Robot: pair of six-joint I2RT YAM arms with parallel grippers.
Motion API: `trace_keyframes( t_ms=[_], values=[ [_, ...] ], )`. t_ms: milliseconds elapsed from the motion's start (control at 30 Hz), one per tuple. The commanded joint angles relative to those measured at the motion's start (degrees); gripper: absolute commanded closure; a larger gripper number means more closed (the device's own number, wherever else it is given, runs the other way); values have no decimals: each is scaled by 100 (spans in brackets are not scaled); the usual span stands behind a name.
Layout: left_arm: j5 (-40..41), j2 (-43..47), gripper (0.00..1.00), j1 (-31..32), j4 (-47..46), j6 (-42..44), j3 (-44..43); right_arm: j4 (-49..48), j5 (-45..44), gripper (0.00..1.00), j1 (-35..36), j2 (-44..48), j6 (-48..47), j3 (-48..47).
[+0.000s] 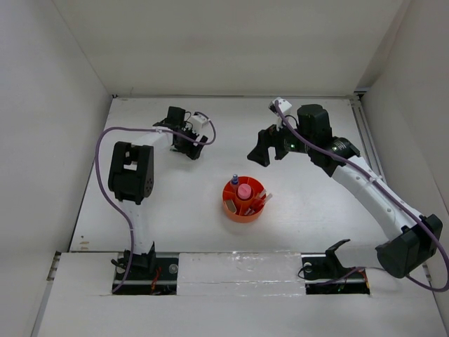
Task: Sort the stationery into containers
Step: Pick up the pen from the center of the board.
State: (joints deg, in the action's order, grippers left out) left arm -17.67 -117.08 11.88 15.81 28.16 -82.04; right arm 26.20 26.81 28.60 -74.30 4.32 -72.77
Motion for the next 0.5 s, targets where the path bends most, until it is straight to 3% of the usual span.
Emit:
trace_keyframes(
  t_ms=[0,467],
  values=[
    [141,317,23,7,62,-127,355,-167,-114,0,40,91,-45,-281],
    [721,774,34,7,-271,-505,804,-167,-167,0,40,197,-98,-281]
  ],
)
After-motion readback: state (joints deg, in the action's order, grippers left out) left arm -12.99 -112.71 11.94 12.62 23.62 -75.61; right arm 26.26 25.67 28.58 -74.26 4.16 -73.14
